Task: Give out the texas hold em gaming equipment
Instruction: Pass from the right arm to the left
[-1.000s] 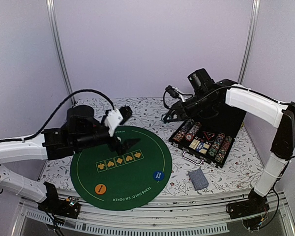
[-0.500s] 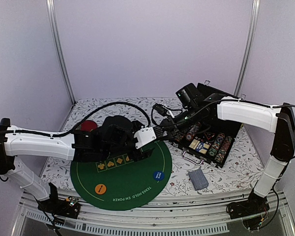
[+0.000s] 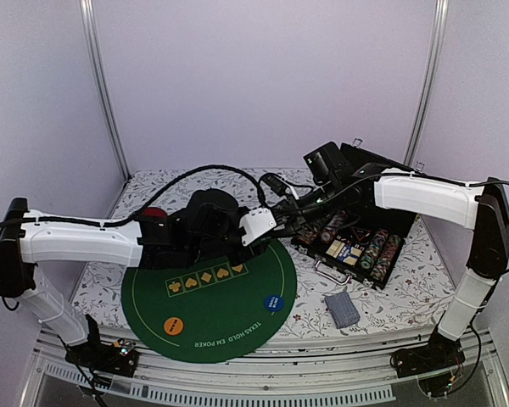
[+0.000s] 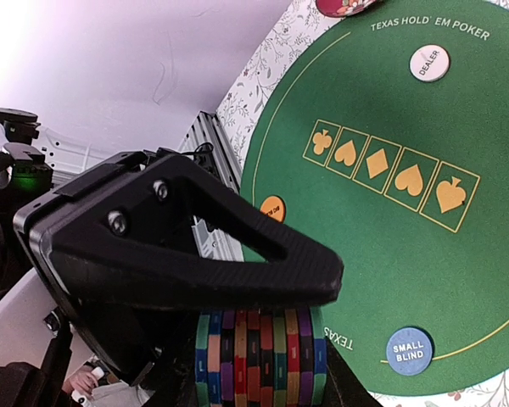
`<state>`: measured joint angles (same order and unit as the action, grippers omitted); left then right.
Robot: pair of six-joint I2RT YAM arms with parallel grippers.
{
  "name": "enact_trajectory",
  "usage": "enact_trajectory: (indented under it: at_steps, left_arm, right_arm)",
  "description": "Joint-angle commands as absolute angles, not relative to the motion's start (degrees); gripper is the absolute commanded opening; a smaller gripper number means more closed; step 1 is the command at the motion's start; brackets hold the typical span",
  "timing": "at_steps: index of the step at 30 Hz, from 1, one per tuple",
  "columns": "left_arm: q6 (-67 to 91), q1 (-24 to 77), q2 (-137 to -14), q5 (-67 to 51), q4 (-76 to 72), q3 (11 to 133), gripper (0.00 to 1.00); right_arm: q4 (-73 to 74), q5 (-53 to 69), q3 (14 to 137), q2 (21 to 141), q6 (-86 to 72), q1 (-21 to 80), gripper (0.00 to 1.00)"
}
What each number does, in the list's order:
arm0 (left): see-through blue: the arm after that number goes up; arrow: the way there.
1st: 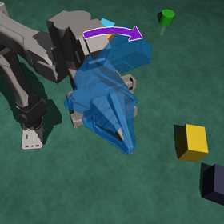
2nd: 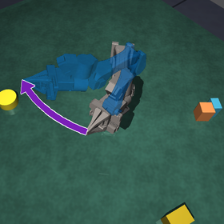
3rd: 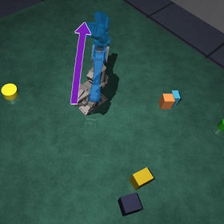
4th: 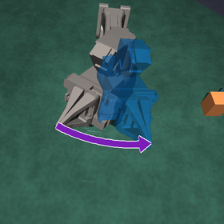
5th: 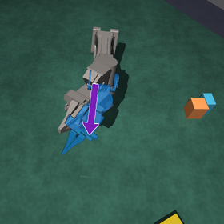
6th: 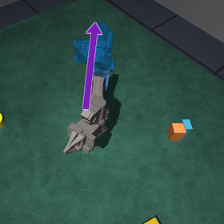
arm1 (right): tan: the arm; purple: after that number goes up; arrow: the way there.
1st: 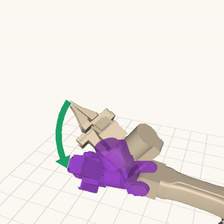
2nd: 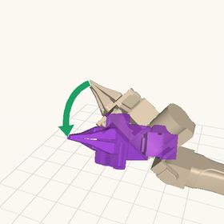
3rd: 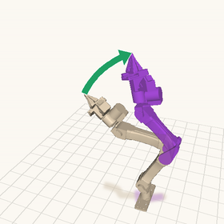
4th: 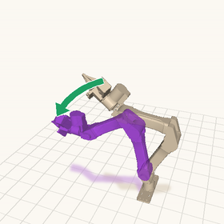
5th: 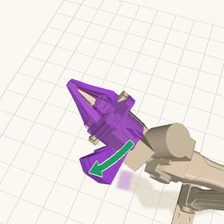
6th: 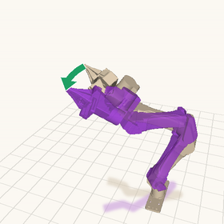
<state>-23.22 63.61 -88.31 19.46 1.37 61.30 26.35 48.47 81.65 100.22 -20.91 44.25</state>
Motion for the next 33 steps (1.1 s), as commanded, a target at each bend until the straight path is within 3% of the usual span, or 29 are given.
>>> enact_trajectory:
  at_steps: [1,8,13,18,20,24,29,33]
  left_arm:
    - [-22.82,62.29,-88.32,18.44,0.11,62.86,0.59]
    - [-24.1,62.29,-89.67,18.59,-0.24,63.01,0.6]
    - [-24.0,62.0,-89.44,18.61,-1.21,62.87,0.42]
    - [-23.25,61.97,-88.63,17.6,-1.91,62.69,0.15]
    - [-22.92,62.02,-88.43,17.28,-2.1,62.5,0.0]
    - [-22.07,61.97,-88.09,16.7,-1.18,62.31,0.0]
    - [-18.92,60.57,-87.59,12.26,2.7,62.82,0.0]
    - [-15.62,58.62,-87.62,10.37,7.91,63.59,0.0]
  right_arm:
    - [23.53,50.54,80.99,99.11,-21.09,44.91,0.02]
    - [22.79,50.67,81.59,99.39,-21.84,44.92,0.02]
    - [22.81,50.88,81.49,99.56,-21.87,45.01,0.02]
    - [22.81,50.88,81.51,99.84,-21.82,45.0,0.02]
    - [22.62,50.84,81.43,99.87,-21.95,45.05,0.02]
    - [22.41,50.7,81.48,100.17,-21.97,45.01,0.03]
    - [23.94,48.18,82.03,100.32,-20.75,45.0,0.42]
    - [25.37,45.66,82.27,100.21,-19.33,44.86,0.57]
